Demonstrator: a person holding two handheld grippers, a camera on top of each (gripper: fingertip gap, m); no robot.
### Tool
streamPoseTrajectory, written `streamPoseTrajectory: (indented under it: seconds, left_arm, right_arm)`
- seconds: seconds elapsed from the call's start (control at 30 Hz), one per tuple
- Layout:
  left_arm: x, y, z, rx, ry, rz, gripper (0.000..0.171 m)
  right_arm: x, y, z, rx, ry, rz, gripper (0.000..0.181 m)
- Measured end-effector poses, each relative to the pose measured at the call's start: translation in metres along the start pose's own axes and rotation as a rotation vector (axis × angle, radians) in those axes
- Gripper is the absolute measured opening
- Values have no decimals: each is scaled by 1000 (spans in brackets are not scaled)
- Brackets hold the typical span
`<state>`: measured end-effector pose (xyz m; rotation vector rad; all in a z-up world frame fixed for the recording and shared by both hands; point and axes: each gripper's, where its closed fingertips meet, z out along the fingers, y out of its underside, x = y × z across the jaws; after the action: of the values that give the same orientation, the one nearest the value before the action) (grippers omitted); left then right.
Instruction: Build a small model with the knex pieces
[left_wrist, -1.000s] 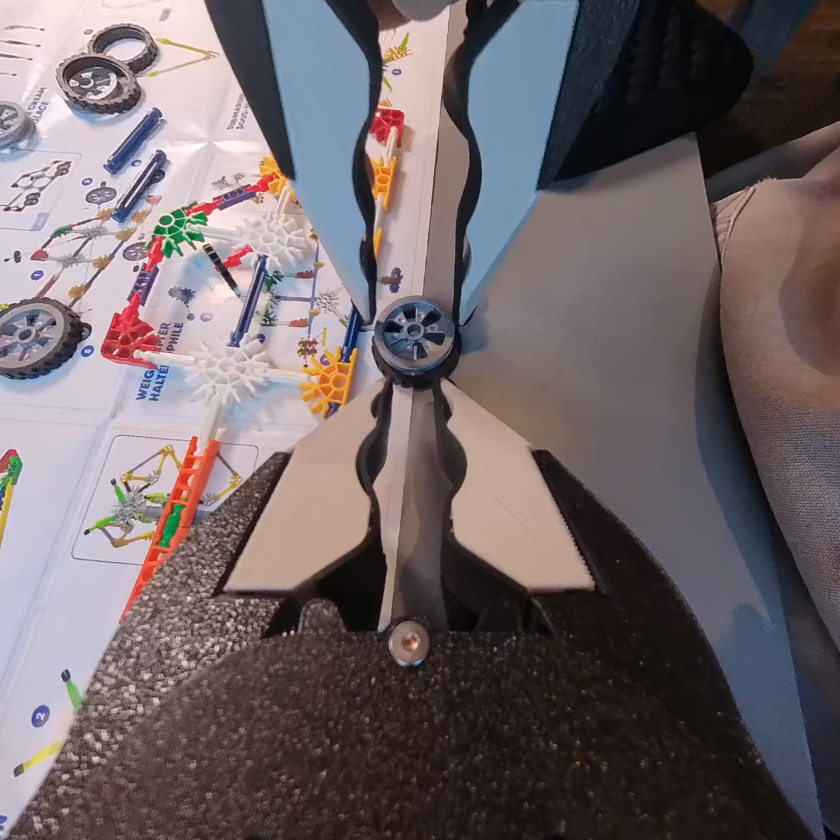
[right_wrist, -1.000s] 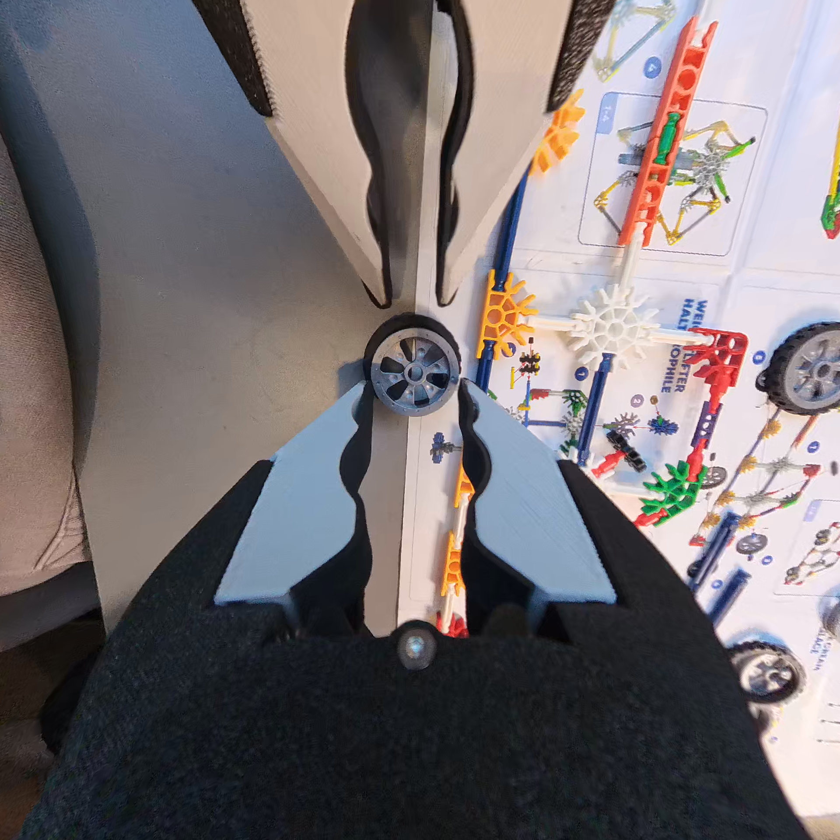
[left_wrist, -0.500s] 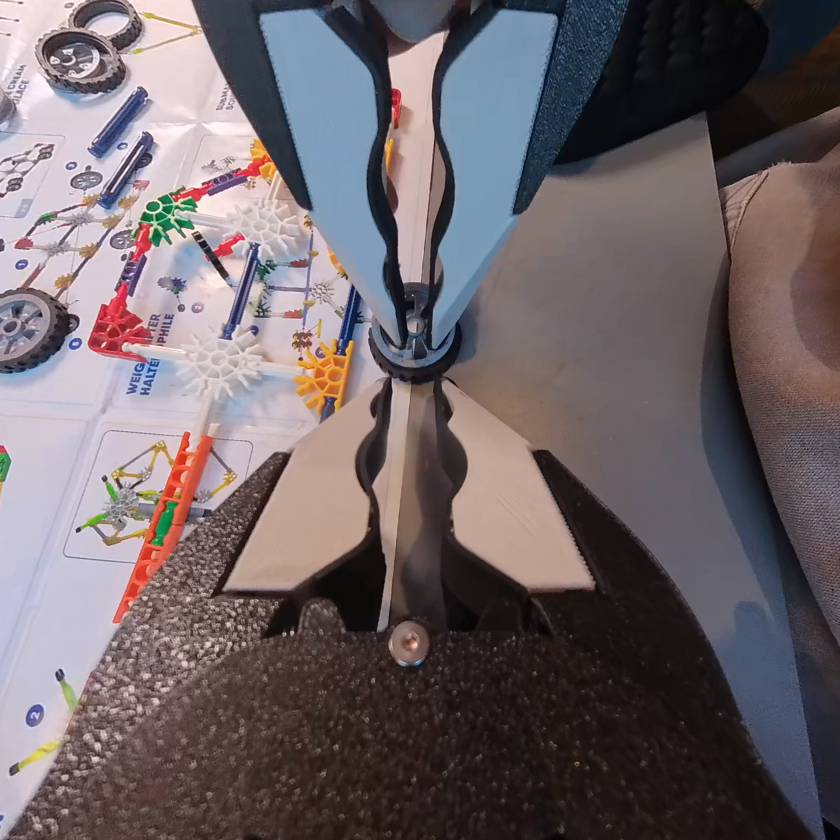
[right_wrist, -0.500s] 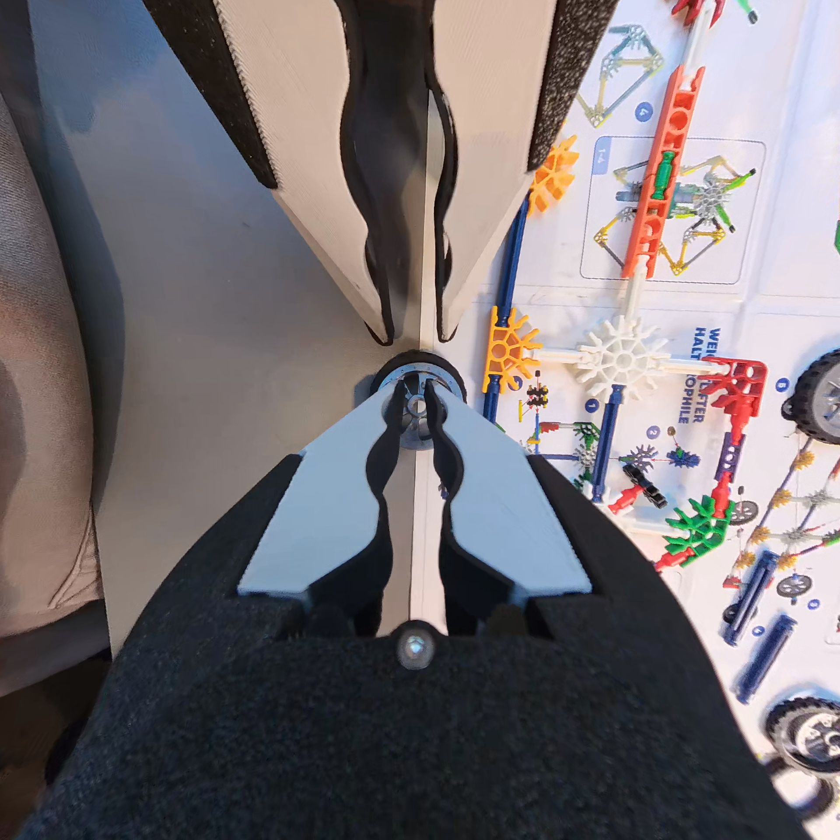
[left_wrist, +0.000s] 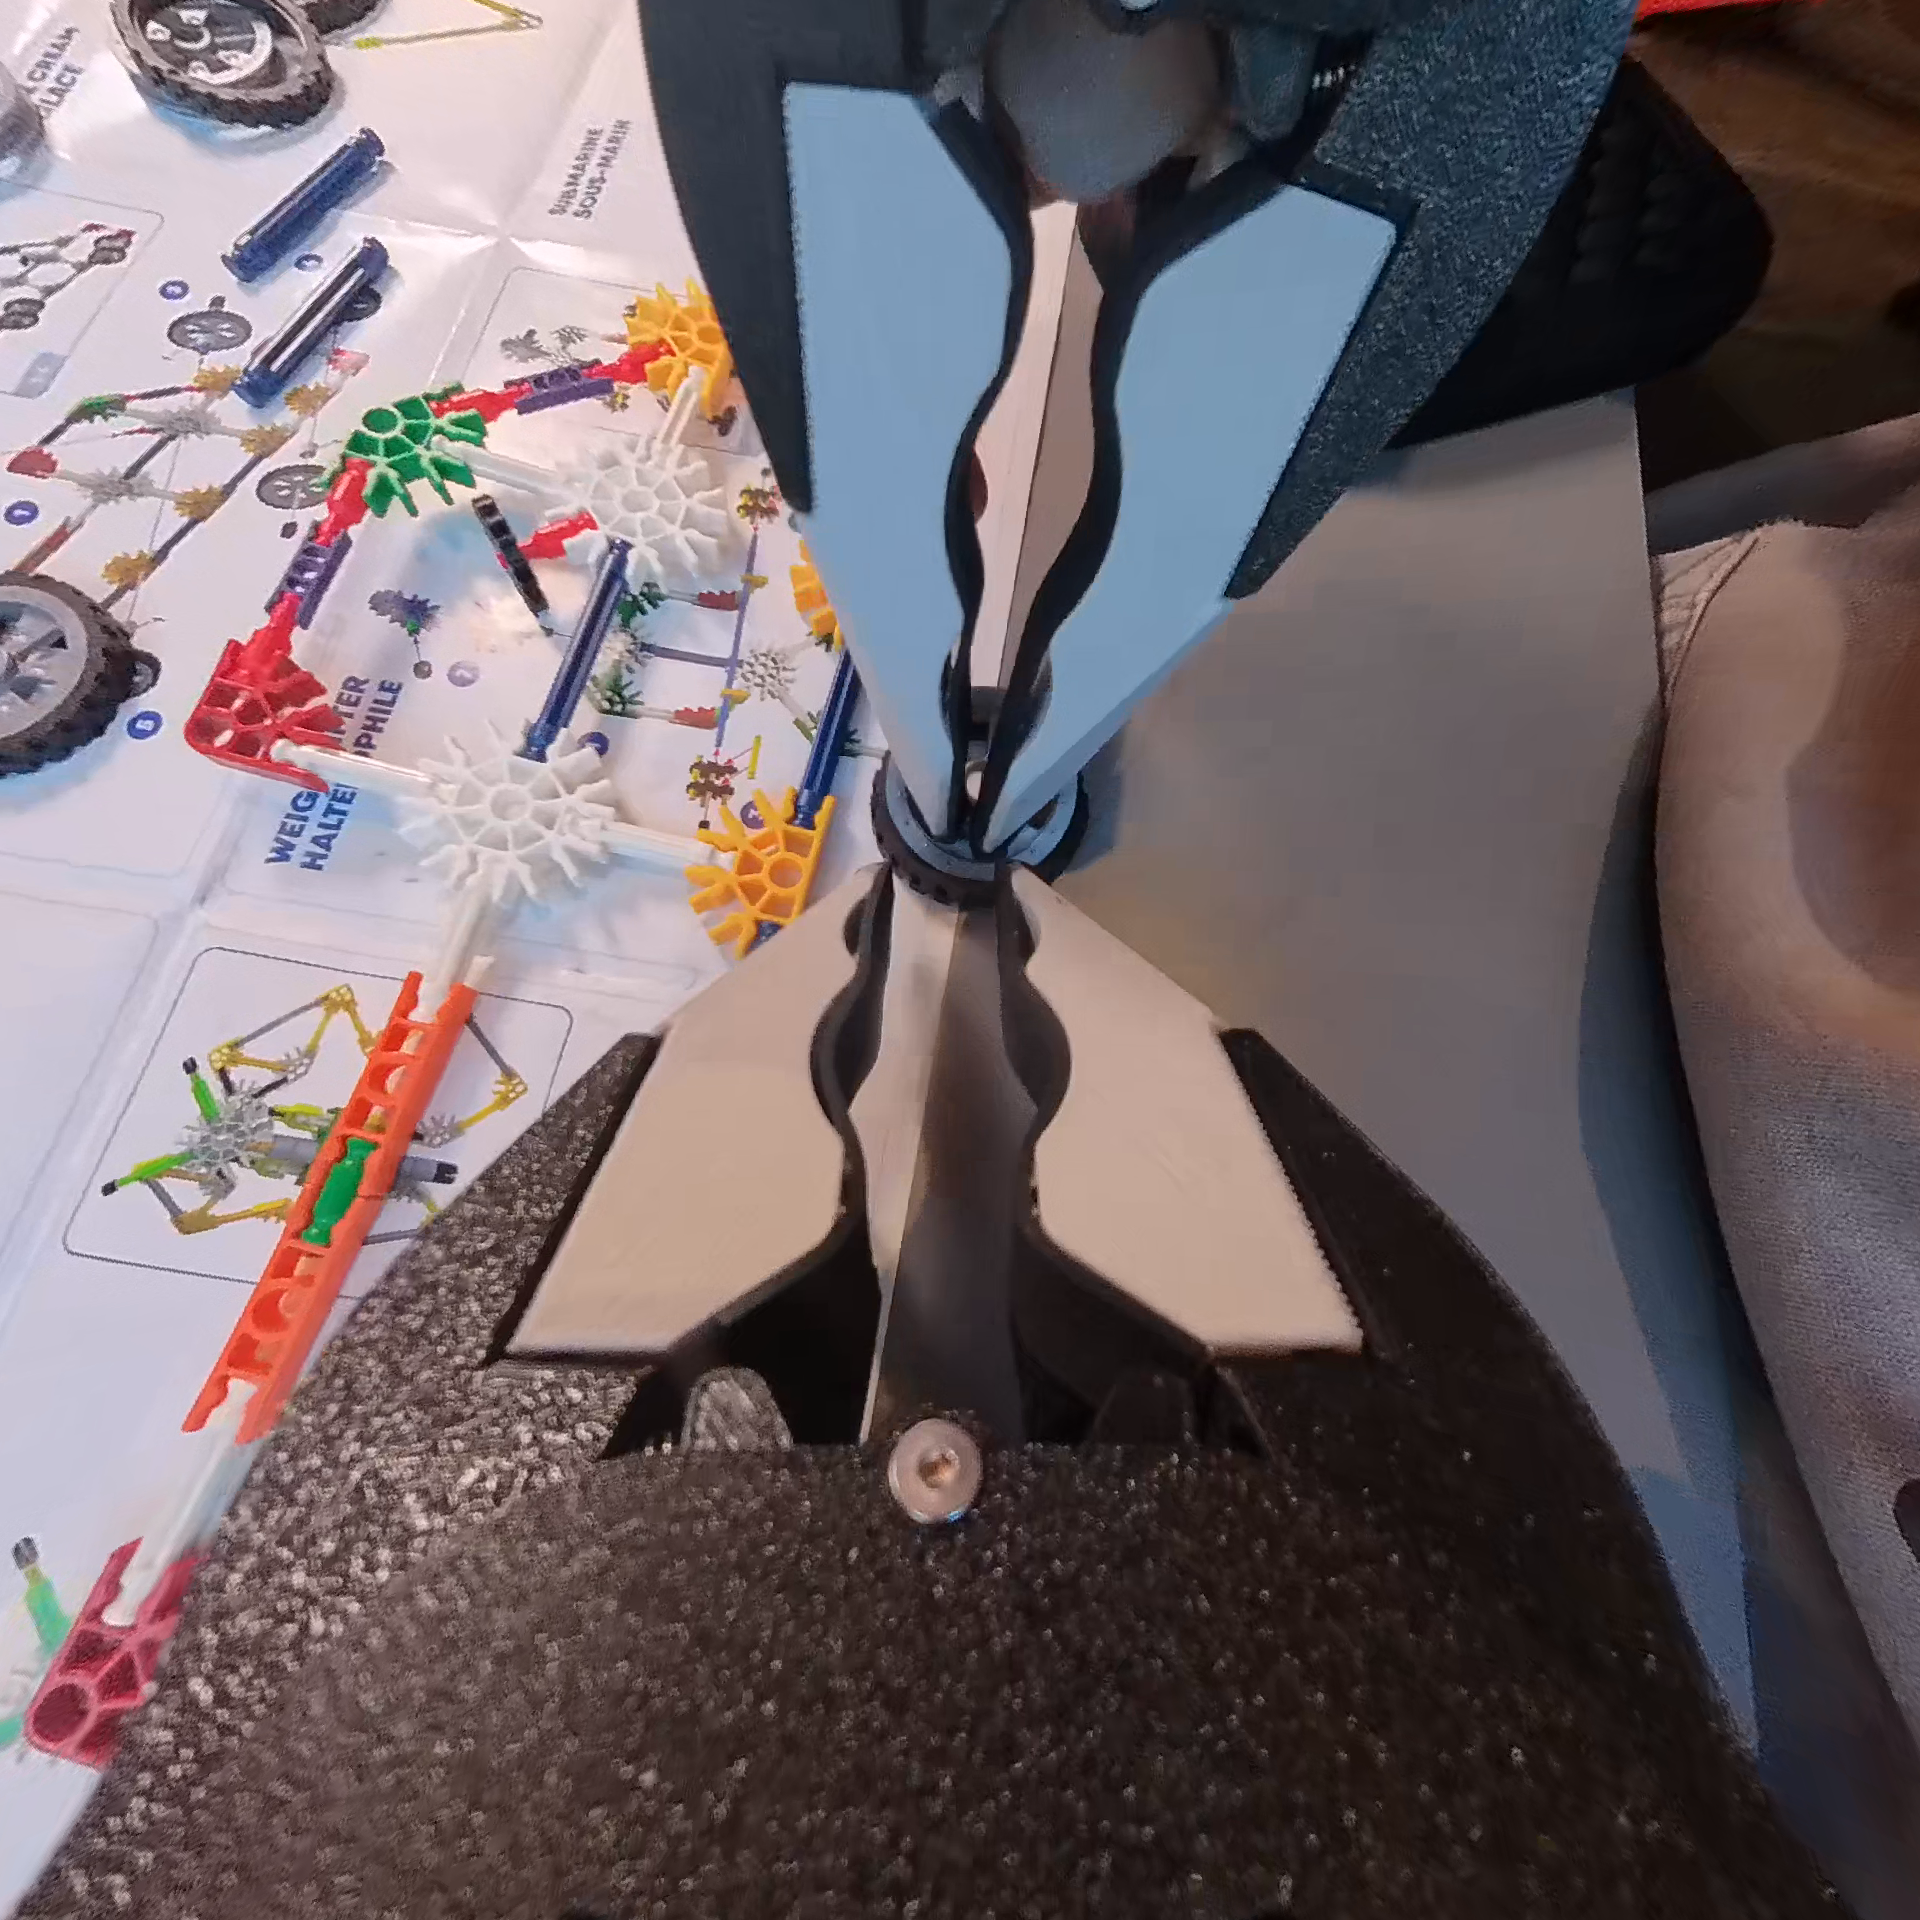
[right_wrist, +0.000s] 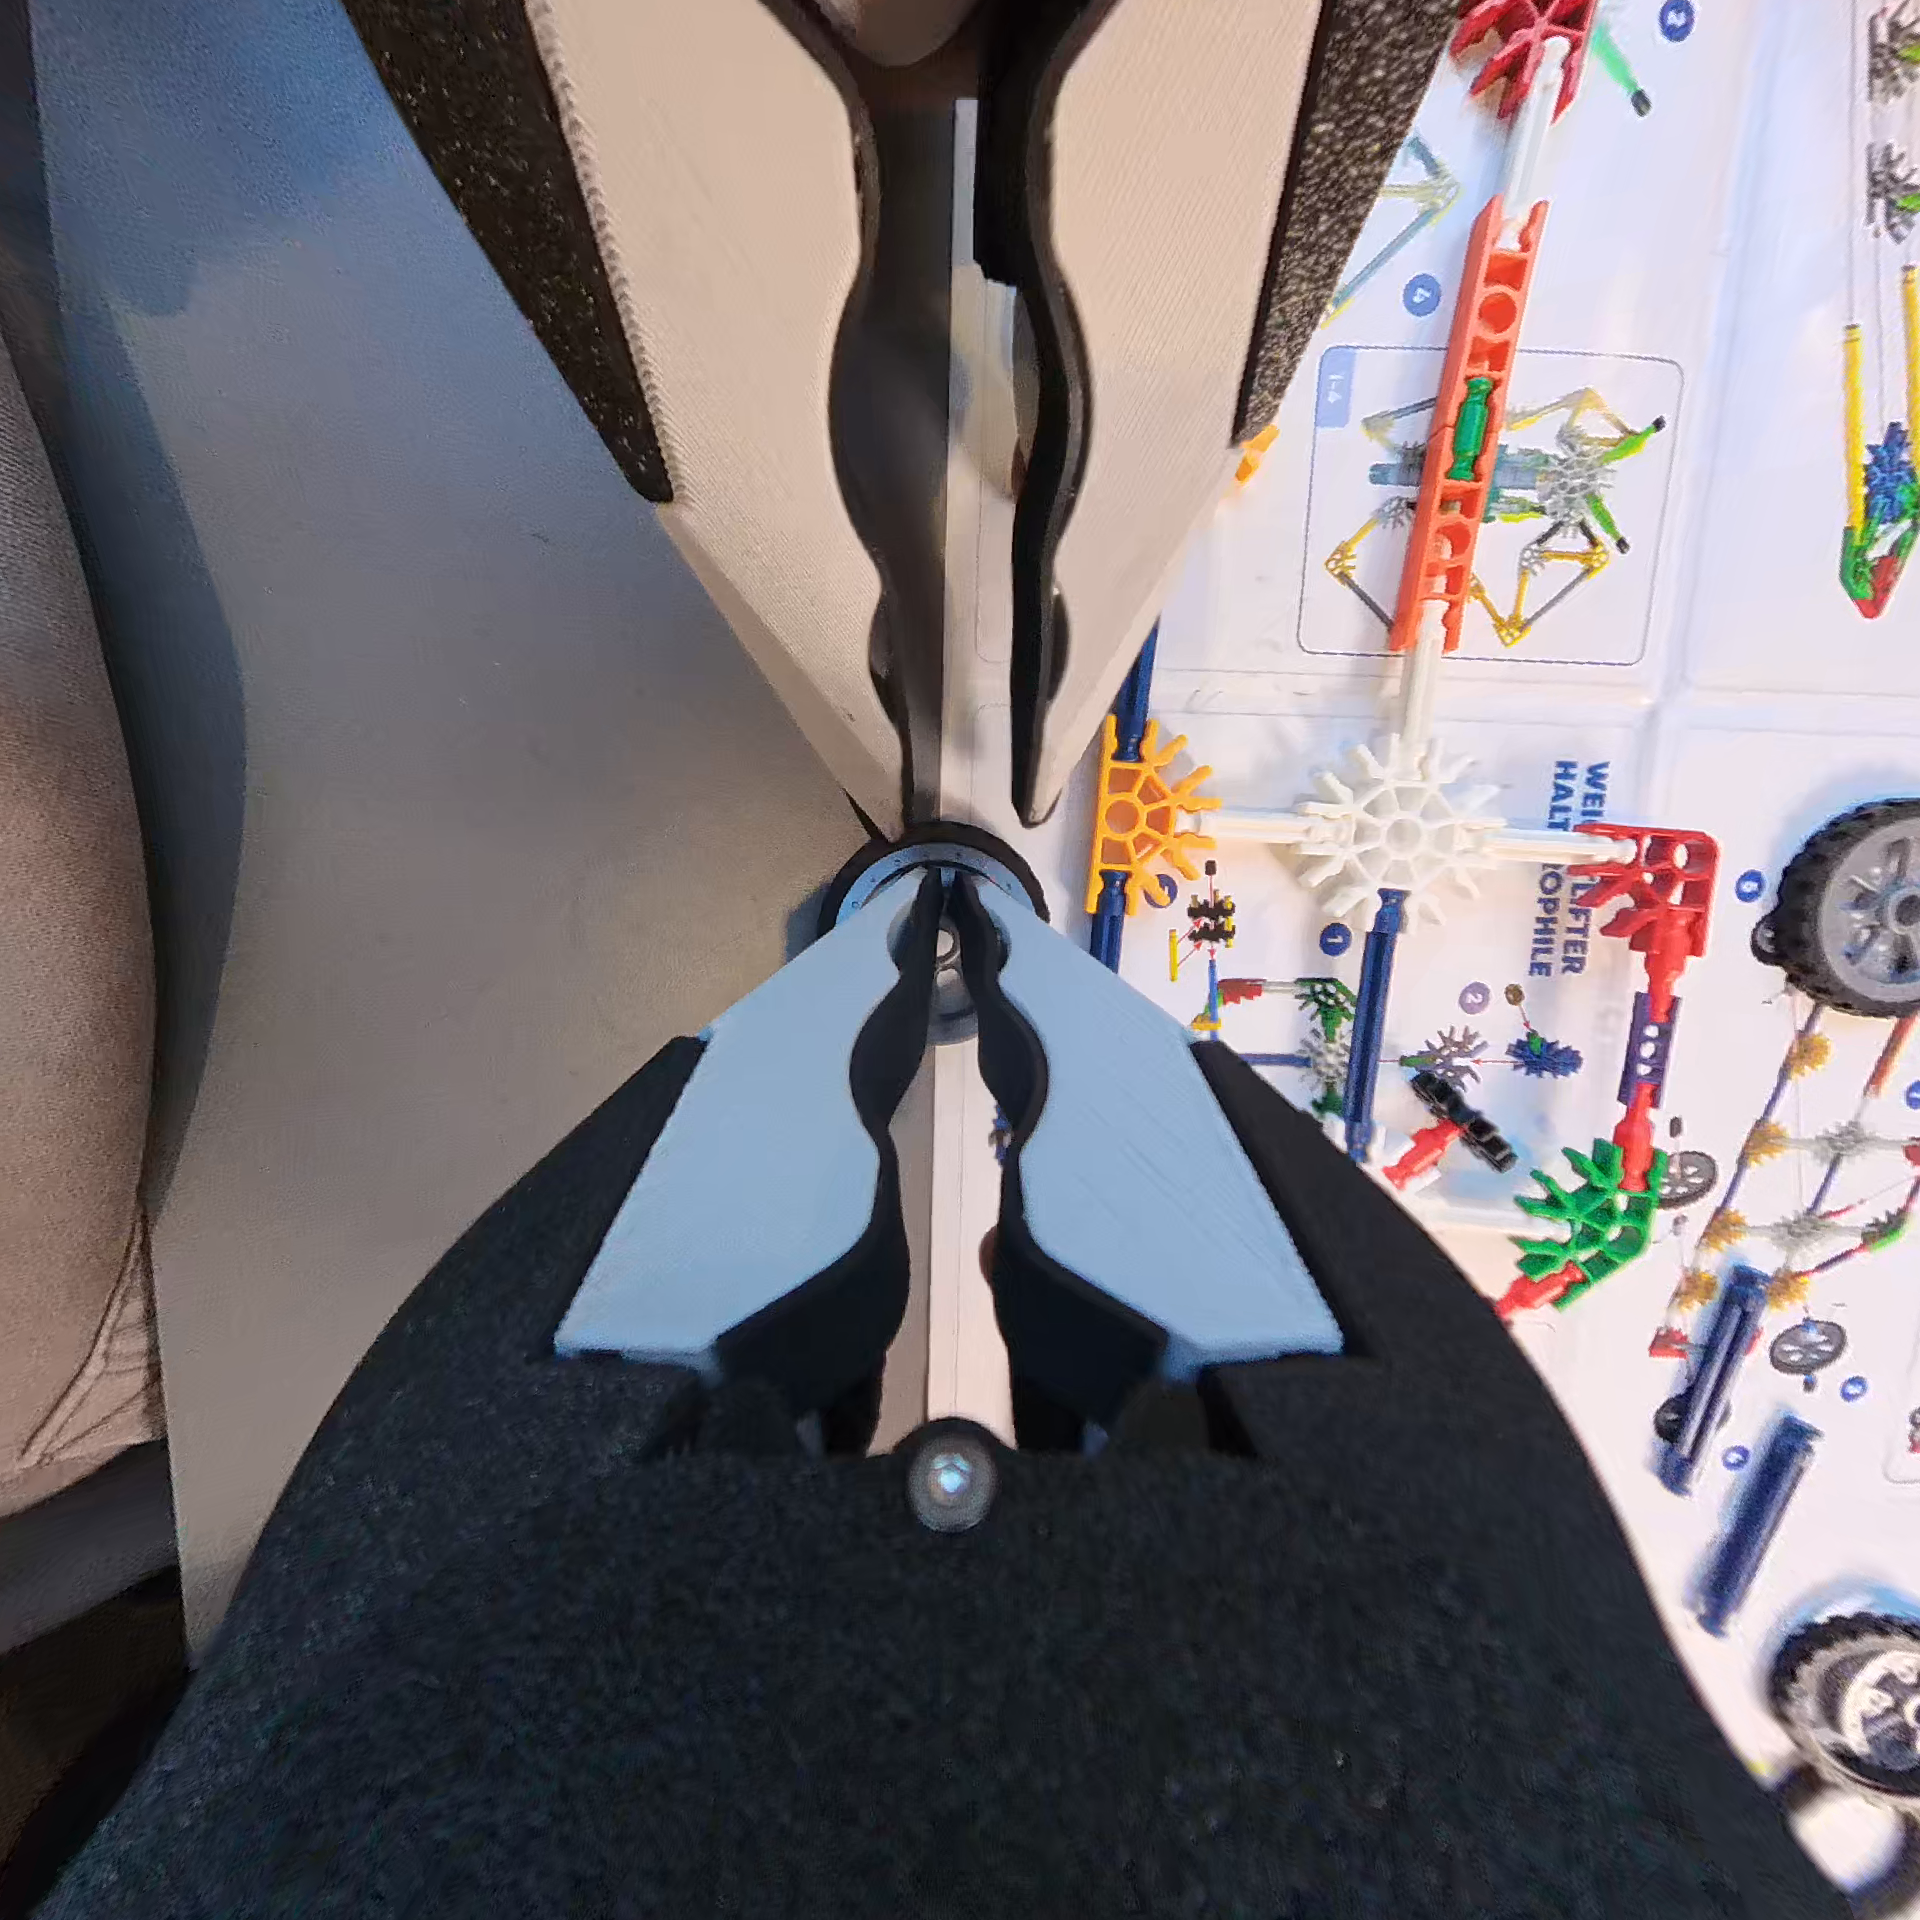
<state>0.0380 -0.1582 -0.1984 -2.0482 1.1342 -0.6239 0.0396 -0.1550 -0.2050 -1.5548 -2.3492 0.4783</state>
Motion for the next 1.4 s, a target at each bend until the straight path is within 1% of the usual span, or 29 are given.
streamPoseTrajectory:
  seconds: [0.2, 0.3, 0.47, 0.67, 0.73, 0.83, 0.93, 0.97, 1.07, 1.17, 1.2, 1.23, 1.27, 1.33, 1.4]
  left_arm:
    - [-4, 2, 6, -30, -34, -31, 15]
    - [-1, 3, 6, -51, -41, -15, 7]
    - [-1, 4, 6, -79, -42, 0, 7]
    - [0, 4, 5, -62, 26, -51, 8]
    - [1, 3, 5, -54, 54, -80, 11]
    - [1, 2, 5, -48, 63, -93, 14]
    - [1, 3, 6, -54, 66, -107, 14]
    - [1, 4, 6, -66, 56, -97, 13]
    - [1, 5, 6, -85, -7, 1, 12]
    - [1, 5, 6, -92, -3, -2, 12]
    - [1, 6, 6, -96, -7, 4, 12]
    - [0, 6, 6, -100, -15, 13, 11]
    - [0, 6, 7, -103, -24, 20, 10]
    - [-1, 6, 7, -111, -42, 33, 10]
    - [-2, 6, 8, -115, -53, 43, 9]
  right_arm:
    - [0, -1, 0, 67, 53, 24, 2]
    - [0, -1, 0, 95, 68, 35, 2]
    - [0, -1, 0, 65, 69, -14, 2]
    - [-1, -2, 1, 1, -2, -99, 1]
    - [-1, -2, 2, -5, -28, -120, 1]
    - [-1, -2, 2, 6, -59, -130, 1]
    - [-1, -2, 2, 45, -53, -130, 1]
    - [-1, -2, 1, 65, -40, -123, 1]
    - [0, -2, 0, 123, 32, -88, 2]
    - [1, -3, -2, 139, 112, -87, 5]
    - [2, -3, -2, 143, 122, -76, 6]
    - [1, -3, -4, 154, 116, -62, 10]
    - [-1, -4, -9, 179, 96, -33, 17]
    - [5, -6, -22, 232, 96, 55, 18]
    - [13, 2, -33, 244, 101, 166, 18]
